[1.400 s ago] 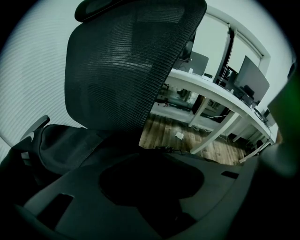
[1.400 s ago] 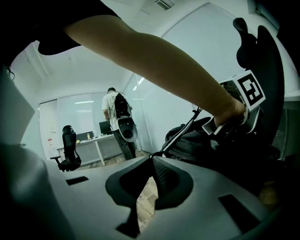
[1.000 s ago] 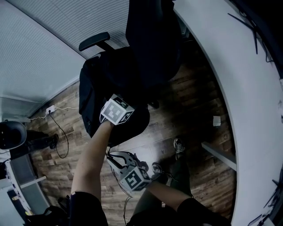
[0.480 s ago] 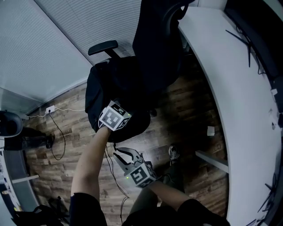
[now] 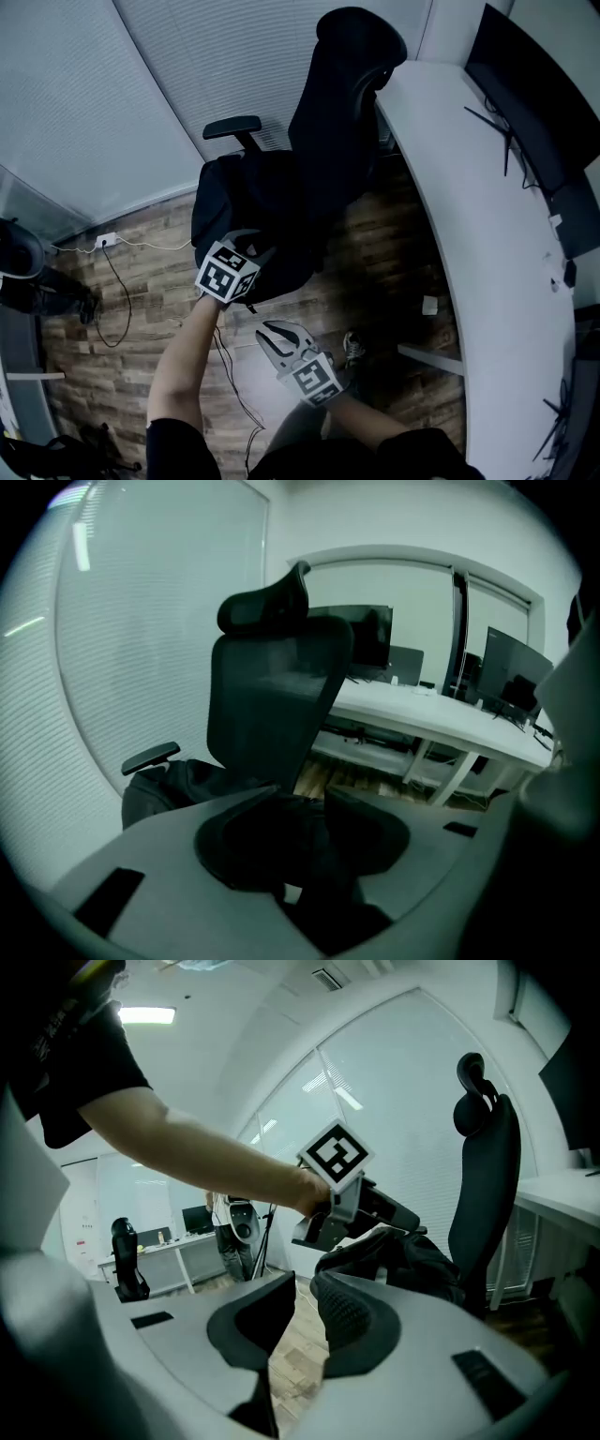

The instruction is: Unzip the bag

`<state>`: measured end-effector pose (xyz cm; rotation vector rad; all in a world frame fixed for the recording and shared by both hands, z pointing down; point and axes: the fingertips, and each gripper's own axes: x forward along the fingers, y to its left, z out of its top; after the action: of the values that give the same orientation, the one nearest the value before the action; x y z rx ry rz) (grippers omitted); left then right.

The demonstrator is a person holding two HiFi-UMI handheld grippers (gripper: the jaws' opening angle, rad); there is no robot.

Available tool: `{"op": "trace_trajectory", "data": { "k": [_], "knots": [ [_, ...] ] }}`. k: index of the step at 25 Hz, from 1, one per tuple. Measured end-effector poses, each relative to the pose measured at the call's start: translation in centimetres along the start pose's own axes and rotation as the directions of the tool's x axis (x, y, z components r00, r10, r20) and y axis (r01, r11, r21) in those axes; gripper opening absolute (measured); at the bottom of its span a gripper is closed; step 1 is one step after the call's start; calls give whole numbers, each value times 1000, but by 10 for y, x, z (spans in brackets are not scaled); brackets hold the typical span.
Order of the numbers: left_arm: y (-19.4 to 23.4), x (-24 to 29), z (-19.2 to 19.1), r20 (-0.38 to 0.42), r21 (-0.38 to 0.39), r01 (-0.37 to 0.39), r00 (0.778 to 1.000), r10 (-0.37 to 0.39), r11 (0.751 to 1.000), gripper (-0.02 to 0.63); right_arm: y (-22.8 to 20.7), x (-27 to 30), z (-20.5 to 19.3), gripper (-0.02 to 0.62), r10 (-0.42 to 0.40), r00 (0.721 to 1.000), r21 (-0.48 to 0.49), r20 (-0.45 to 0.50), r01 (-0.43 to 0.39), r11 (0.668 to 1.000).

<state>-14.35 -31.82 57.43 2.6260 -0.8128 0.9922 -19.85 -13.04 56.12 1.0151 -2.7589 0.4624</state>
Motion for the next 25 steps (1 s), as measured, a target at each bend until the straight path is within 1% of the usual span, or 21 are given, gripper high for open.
{"op": "trace_trajectory", "data": {
  "k": [2,6,10,13,16,20,25],
  "knots": [
    [-2,-18,3,41,-21,-29,999,29,999,173,1,-11,7,55,-14,1000,0,5,14,1000],
    [-12,-53,6,111,-39,-73,991,77,997,137,5,-32,22,55,-40,999,-5,18,40,999],
    [-29,-85,9,171,-60,-91,980,100,994,120,9,-53,37,55,-68,997,-12,35,68,998],
    [-41,-107,7,209,-58,-111,971,121,992,111,16,-65,48,55,-79,996,-22,49,80,997],
    [-54,-128,7,253,-56,-134,957,144,989,98,23,-76,57,55,-84,995,-38,59,86,996],
    [-72,-158,6,316,-96,-156,932,178,983,81,31,-90,66,55,-94,993,-62,71,98,993],
    [-98,-199,-5,361,-135,-180,907,218,974,56,49,-108,73,55,-102,992,-89,78,109,990]
  ]
}}
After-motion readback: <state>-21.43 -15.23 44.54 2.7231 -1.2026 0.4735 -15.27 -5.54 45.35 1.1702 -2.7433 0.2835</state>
